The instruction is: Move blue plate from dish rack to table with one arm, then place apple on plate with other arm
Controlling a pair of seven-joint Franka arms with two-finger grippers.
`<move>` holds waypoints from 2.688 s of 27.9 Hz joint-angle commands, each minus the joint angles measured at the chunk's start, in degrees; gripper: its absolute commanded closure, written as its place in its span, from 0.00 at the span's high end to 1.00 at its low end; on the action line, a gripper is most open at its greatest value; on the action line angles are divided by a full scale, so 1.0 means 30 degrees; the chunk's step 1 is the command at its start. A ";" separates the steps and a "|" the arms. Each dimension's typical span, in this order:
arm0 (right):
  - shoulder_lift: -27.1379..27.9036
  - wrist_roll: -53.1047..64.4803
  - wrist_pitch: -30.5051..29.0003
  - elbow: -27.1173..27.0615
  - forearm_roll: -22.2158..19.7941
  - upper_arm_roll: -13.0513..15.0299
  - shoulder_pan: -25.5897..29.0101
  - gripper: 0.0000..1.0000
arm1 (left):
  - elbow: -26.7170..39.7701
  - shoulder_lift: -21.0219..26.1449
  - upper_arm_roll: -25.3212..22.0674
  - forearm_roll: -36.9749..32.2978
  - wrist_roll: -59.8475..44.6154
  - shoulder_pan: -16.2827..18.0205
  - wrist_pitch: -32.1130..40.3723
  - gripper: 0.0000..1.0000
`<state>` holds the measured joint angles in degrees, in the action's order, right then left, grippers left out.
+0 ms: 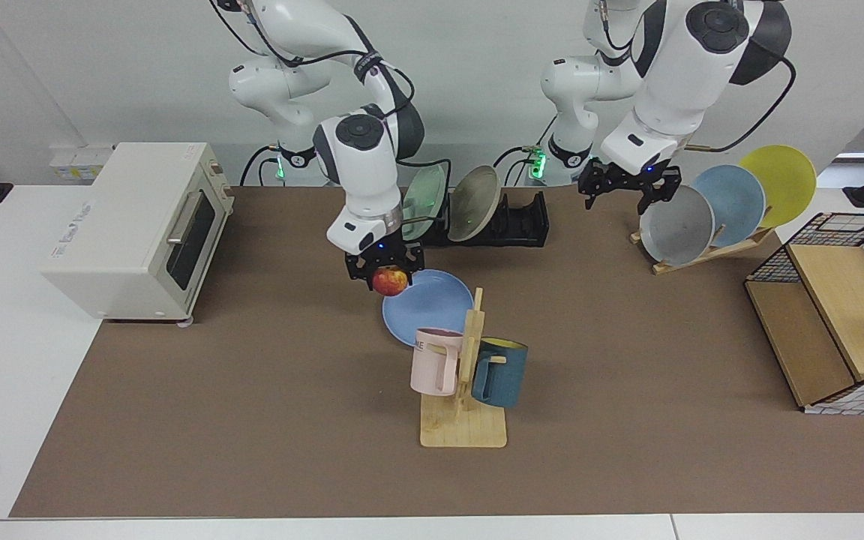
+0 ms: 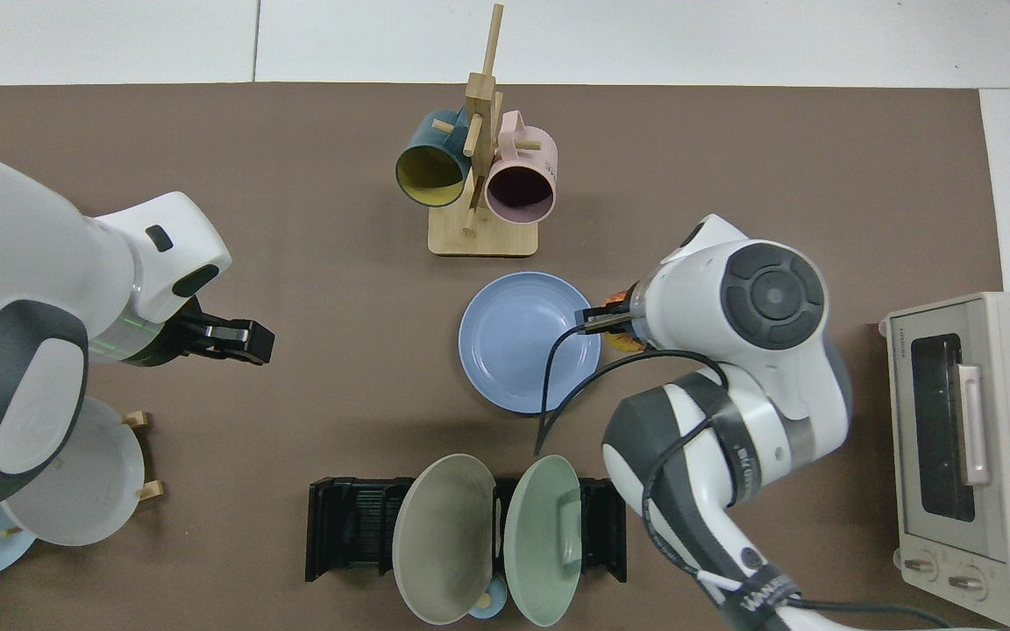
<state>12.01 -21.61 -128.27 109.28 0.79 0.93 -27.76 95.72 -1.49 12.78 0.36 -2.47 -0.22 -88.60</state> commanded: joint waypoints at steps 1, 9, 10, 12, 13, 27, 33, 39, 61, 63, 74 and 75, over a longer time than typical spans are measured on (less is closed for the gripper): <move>0.1854 -0.2022 -0.0572 -0.1184 0.0175 0.0129 -0.1173 0.07 | -0.2400 0.0204 0.0134 -0.0939 0.0384 0.0396 0.2021 0.99; 0.3497 -0.2788 -0.1629 -0.1125 0.0088 0.0129 -0.1733 0.07 | -0.2902 0.0468 0.0105 -0.1262 0.0384 0.0396 0.1964 1.00; 0.3585 -0.2816 -0.1629 -0.1125 0.0116 0.0129 -0.1733 0.07 | -0.2902 0.0439 0.0047 -0.1146 0.0384 0.0396 0.1847 1.00; 0.3848 -0.2817 -0.1687 -0.1096 0.0117 0.0129 -0.1762 0.09 | -0.2756 0.0323 0.0017 -0.1057 0.0413 0.0425 0.1729 1.00; 0.3994 -0.2846 -0.1688 -0.1067 0.0117 0.0129 -0.1763 0.12 | -0.2726 0.0322 0.0017 -0.1057 0.0385 0.0454 0.1787 1.00; 0.2065 -0.2642 -0.0106 -0.1330 0.0058 0.0334 -0.1587 1.00 | -0.2726 0.0322 -0.0188 -0.1057 0.0238 0.0953 0.1788 1.00; 0.0600 -0.1153 0.0537 -0.1330 -0.0264 0.0334 -0.0243 1.00 | -0.2726 0.0292 -0.0218 -0.1057 0.0209 0.0982 0.1788 1.00; -0.0982 0.2774 0.2265 -0.1301 -0.0264 0.0363 0.1720 1.00 | -0.2726 0.0292 -0.0218 -0.1057 0.0208 0.0953 0.1817 1.00; -0.5437 0.9869 0.7246 -0.1213 -0.0059 0.0334 0.7816 1.00 | -0.2726 0.0292 -0.0218 -0.1057 0.0208 0.0982 0.1817 1.00; -0.5642 0.9694 0.7394 -0.0922 -0.0001 0.0334 0.8022 1.00 | -0.2726 0.0292 -0.0218 -0.1057 0.0179 0.0982 0.1817 1.00; -0.5790 0.8405 0.7043 -0.0686 0.0146 0.0275 0.7700 1.00 | -0.2726 0.0292 -0.0218 -0.1057 0.0208 0.0982 0.1788 1.00; -0.5818 0.8201 0.7043 -0.0686 0.0146 0.0275 0.7700 1.00 | -0.2726 0.0292 -0.0218 -0.1057 0.0208 0.0982 0.1817 1.00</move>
<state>-4.56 5.31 -106.12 106.07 0.76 2.22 -4.90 88.64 -0.98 12.15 -2.26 -2.00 2.65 -83.84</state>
